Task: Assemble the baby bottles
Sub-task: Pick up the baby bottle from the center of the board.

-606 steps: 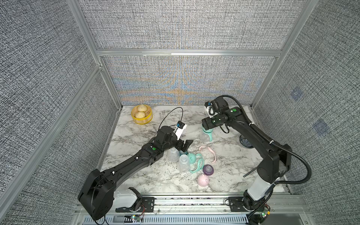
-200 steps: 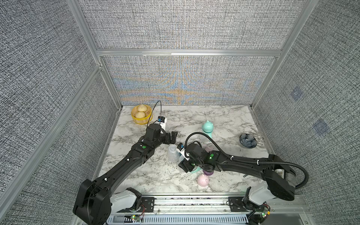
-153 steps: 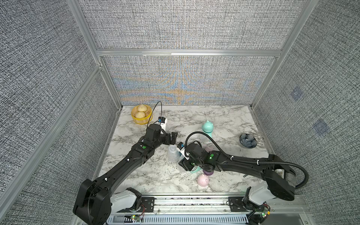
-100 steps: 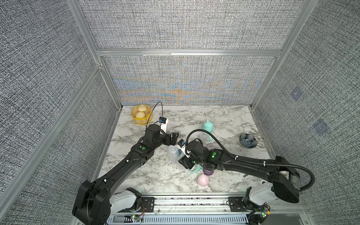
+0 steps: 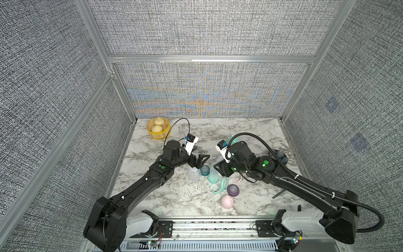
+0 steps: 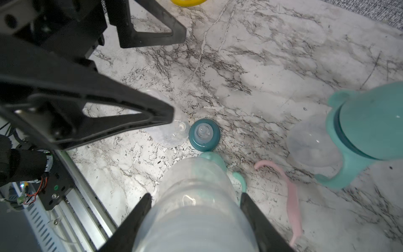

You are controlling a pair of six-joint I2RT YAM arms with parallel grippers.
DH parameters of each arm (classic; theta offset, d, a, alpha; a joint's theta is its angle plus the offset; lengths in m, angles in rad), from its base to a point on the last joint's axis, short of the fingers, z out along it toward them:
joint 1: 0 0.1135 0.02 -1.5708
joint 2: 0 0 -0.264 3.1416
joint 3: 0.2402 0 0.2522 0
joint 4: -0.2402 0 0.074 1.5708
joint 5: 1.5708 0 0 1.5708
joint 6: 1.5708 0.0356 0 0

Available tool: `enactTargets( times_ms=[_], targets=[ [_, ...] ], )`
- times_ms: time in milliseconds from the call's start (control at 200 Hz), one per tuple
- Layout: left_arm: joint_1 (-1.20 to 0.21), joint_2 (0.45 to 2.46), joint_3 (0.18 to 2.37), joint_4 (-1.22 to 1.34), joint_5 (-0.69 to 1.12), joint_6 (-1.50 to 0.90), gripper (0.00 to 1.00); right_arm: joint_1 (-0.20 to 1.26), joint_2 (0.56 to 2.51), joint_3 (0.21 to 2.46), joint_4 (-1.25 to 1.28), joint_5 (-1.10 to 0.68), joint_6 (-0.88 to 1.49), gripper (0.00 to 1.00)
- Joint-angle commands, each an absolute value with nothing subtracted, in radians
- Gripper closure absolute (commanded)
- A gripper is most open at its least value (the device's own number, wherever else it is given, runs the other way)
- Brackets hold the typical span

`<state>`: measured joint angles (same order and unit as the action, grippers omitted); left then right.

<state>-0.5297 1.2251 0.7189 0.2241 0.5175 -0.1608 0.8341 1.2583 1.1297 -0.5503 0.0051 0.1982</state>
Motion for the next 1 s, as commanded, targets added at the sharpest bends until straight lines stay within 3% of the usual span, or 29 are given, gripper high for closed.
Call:
enactTargets(
  times_ms=[0,400,996],
  targets=[
    [-0.537,1.221,0.702,0.341,0.636,-0.122,0.02,0.773,1.231,1.149,-0.637,-0.069,0.197,0.46],
    [-0.646,1.189,0.645,0.428,0.703,0.004,0.02,0.71,1.265,1.341,-0.756,-0.188,0.17,0.46],
    [-0.696,1.325,0.641,0.722,0.713,-0.109,0.04,0.738,1.324,1.436,-0.681,-0.326,0.212,0.46]
  ],
)
